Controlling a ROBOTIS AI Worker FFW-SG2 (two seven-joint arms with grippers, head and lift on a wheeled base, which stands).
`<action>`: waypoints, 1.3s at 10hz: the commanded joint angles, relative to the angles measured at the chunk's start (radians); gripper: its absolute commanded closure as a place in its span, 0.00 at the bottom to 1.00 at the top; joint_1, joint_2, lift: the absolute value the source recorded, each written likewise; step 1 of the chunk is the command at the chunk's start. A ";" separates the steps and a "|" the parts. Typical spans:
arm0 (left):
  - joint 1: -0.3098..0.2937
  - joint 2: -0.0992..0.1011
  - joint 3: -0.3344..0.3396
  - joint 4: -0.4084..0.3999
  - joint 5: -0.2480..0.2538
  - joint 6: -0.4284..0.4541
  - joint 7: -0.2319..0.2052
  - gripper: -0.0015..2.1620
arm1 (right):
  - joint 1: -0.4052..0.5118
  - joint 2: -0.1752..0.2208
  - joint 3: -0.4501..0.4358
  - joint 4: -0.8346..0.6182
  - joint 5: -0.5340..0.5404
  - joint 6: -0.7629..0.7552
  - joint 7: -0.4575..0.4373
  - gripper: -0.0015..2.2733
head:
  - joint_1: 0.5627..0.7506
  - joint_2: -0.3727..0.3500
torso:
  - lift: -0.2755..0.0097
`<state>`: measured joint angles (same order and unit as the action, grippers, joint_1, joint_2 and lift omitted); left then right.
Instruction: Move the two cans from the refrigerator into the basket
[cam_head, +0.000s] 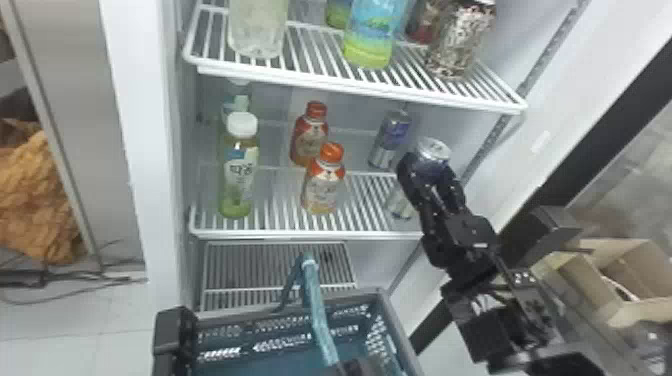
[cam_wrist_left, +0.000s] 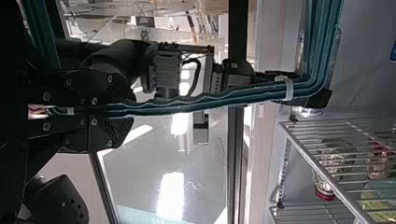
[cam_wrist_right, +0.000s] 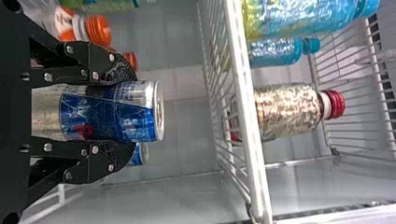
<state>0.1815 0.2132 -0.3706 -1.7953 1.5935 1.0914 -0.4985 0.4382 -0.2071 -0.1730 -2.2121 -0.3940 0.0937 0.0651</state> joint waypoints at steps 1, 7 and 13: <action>0.000 0.000 0.000 0.000 0.000 -0.002 0.000 0.56 | 0.045 0.002 -0.008 -0.086 -0.031 0.098 0.004 0.38 | 0.70 0.03 | 0.03; 0.000 0.000 0.000 0.000 -0.002 0.001 0.000 0.56 | 0.173 0.021 -0.078 -0.361 -0.130 0.495 0.024 0.38 | 0.70 0.03 | 0.03; 0.003 0.002 0.000 0.000 -0.004 0.001 0.000 0.56 | 0.266 0.028 -0.180 -0.624 -0.150 1.006 0.055 0.38 | 0.70 0.03 | 0.03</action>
<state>0.1824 0.2156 -0.3716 -1.7953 1.5901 1.0921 -0.4986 0.6925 -0.1799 -0.3405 -2.8124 -0.5451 1.0609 0.1180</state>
